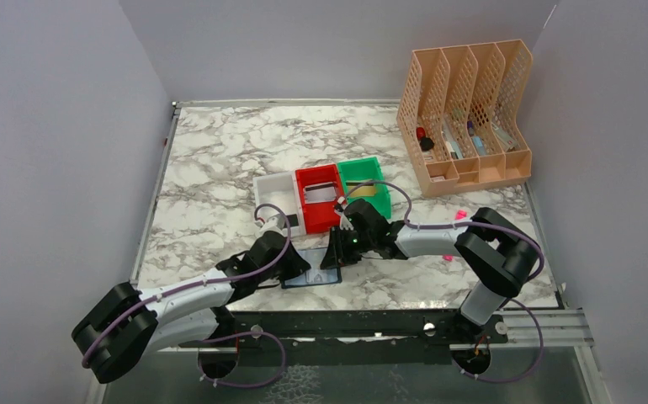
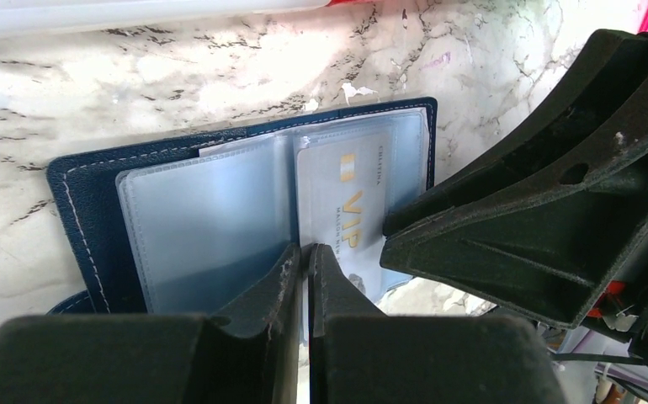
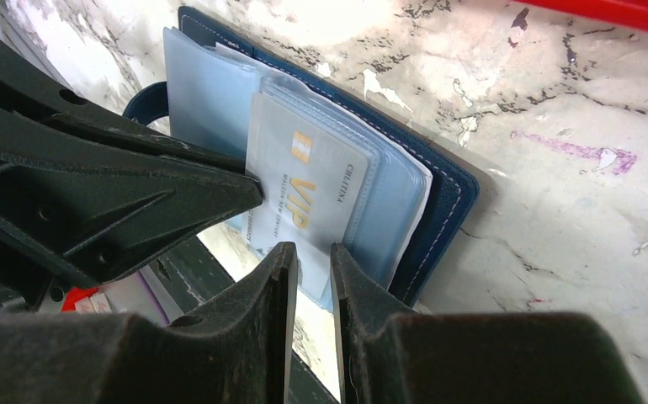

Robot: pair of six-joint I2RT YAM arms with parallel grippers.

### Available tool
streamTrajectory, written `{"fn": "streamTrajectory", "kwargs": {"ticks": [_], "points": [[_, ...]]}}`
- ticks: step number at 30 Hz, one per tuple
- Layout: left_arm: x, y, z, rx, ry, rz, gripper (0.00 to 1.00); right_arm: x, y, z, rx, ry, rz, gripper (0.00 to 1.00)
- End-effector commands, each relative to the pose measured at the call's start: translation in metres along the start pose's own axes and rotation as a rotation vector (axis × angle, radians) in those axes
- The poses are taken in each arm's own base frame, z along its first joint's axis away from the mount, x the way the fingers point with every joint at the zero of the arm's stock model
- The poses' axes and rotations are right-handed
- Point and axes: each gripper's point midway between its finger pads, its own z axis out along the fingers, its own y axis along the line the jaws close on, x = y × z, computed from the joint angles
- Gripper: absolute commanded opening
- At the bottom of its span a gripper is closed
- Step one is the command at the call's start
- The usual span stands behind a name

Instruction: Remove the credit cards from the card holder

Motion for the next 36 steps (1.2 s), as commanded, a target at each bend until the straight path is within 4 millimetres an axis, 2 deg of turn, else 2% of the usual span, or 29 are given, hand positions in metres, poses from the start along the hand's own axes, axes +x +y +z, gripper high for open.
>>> {"fn": "streamTrajectory", "kwargs": {"ticks": [1, 3, 19, 29, 36], "points": [[0.0, -0.007, -0.002, 0.05, 0.002, -0.016, 0.04, 0.014, -0.031, 0.007, 0.126, 0.034, 0.023, 0.27], [0.0, -0.007, -0.002, 0.056, 0.001, -0.023, 0.0, 0.015, -0.032, 0.008, 0.13, 0.036, 0.026, 0.27], [-0.002, -0.009, -0.008, 0.151, 0.0, -0.074, 0.0, 0.016, -0.036, 0.008, 0.15, 0.039, 0.029, 0.27], [-0.014, 0.007, -0.016, 0.111, -0.04, -0.086, 0.0, 0.016, -0.039, 0.008, 0.164, 0.042, 0.036, 0.27], [-0.009, 0.013, -0.016, 0.09, -0.012, -0.085, 0.0, 0.015, -0.039, 0.008, 0.169, 0.041, 0.031, 0.26]]}}
